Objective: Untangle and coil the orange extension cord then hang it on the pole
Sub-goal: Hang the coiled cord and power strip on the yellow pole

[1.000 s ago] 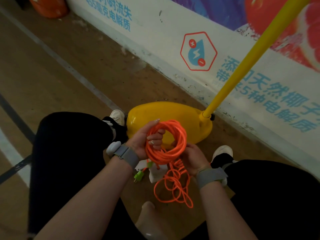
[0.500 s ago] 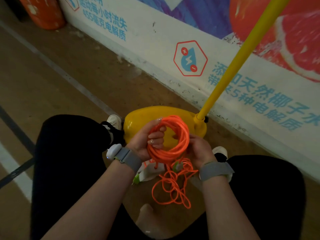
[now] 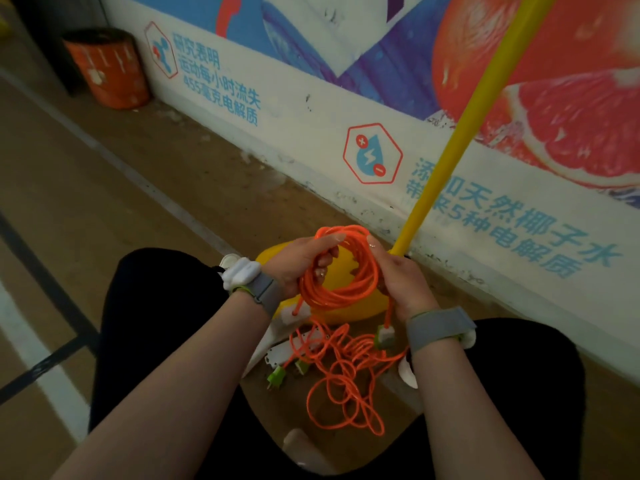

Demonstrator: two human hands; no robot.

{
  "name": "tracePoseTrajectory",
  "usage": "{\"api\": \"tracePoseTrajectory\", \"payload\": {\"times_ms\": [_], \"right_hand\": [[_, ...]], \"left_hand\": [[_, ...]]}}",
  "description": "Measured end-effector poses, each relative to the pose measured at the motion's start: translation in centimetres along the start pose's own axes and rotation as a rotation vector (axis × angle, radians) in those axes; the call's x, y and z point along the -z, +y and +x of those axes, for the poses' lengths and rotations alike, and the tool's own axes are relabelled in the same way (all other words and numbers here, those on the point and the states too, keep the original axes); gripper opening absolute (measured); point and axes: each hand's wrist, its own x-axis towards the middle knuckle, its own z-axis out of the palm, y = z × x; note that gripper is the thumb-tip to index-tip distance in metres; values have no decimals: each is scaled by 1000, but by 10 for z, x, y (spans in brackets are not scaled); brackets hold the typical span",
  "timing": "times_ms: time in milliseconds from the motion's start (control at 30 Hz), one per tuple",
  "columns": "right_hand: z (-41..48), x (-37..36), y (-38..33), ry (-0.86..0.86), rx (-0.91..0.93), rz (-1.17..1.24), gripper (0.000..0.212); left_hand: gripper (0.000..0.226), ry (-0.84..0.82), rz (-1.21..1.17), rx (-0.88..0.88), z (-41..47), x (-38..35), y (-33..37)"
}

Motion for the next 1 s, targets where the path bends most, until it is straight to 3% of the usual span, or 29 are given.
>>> {"api": "tracePoseTrajectory", "payload": {"times_ms": [100, 267, 433, 567, 733, 833, 1000], "right_hand": [[-8, 4, -4, 36, 66, 2, 62], [-19, -1, -23, 117, 194, 4, 79], [-25, 4, -44, 113, 251, 35, 49], [-25, 16, -75, 72, 276, 114, 29], [-21, 41, -118, -41, 335, 162, 51], [-13, 58, -156, -81, 384, 160, 53], [9, 86, -221, -82, 467, 136, 21]], "left_hand": [[27, 33, 82, -71, -7, -2, 5], [23, 144, 197, -285, -16, -11, 10], [19, 241, 268, -458, -18, -18, 20], [17, 209, 282, -541, -16, -26, 50], [14, 110, 345, -649, -8, -41, 98], [15, 109, 356, -730, 2, -55, 137], [10, 146, 283, -842, 21, -85, 198]]}}
